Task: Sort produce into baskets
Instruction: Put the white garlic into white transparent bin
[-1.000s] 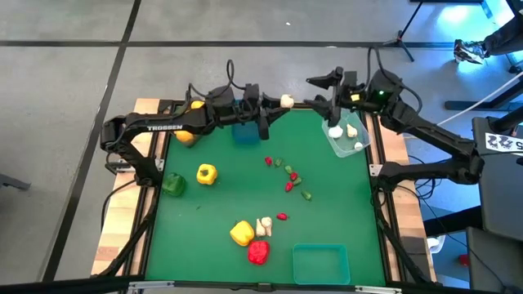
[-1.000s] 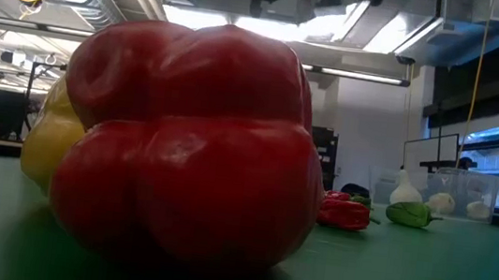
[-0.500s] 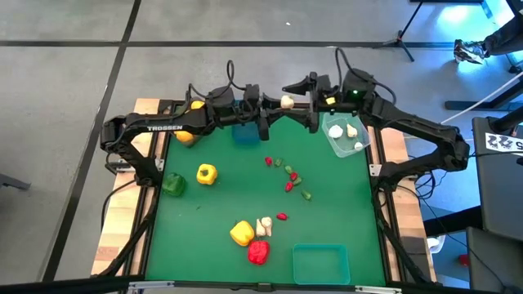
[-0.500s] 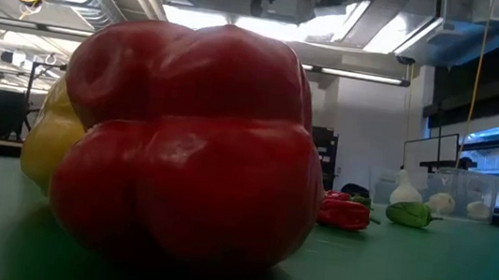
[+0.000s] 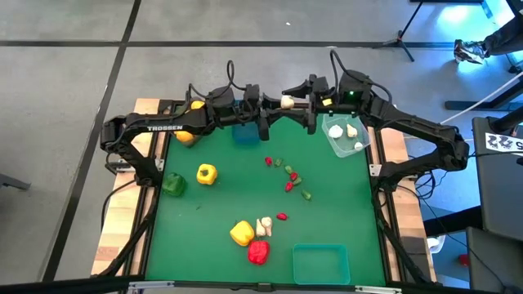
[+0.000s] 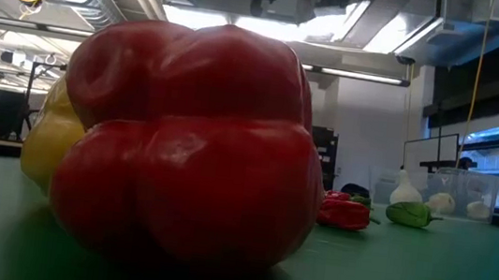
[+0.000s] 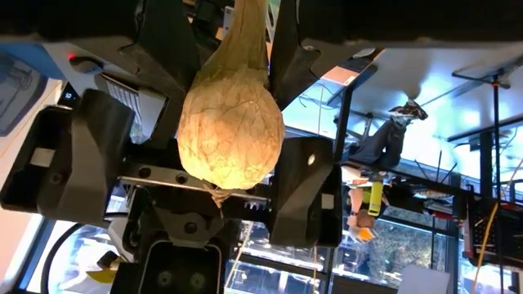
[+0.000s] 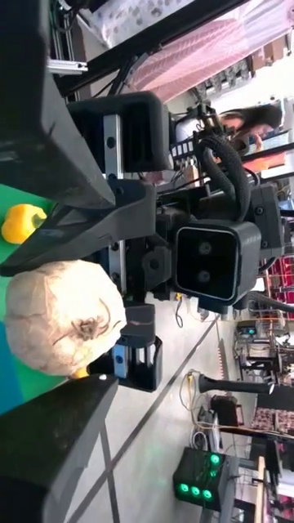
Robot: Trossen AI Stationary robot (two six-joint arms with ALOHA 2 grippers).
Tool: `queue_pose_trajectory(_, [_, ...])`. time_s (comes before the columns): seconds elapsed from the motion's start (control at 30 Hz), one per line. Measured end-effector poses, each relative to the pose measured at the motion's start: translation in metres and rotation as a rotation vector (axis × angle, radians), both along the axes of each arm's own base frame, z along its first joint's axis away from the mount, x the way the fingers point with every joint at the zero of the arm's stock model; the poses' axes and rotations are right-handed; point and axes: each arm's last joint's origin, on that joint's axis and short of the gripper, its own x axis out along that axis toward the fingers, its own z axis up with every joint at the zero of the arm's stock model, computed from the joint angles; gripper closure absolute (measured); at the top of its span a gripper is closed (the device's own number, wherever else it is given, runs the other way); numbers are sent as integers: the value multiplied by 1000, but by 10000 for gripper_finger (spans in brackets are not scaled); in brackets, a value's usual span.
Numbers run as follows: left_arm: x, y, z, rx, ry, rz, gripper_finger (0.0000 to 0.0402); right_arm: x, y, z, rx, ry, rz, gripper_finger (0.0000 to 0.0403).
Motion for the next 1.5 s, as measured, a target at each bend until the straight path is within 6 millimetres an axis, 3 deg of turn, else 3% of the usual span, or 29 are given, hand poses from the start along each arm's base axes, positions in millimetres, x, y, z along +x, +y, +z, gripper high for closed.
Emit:
queue_pose_trajectory(1.0, [0,0,0,0,0,1,269,0,-1,-2,-6,20,-44,262])
queue_pose_trajectory(1.33, [0,0,-1,4,12,2,265,0,-1,-2,-5,22,-44,270])
queue_pose_trajectory(1.5, [1,0,-7,-19,63,0,222,0,-1,-2,-6,19,-44,270])
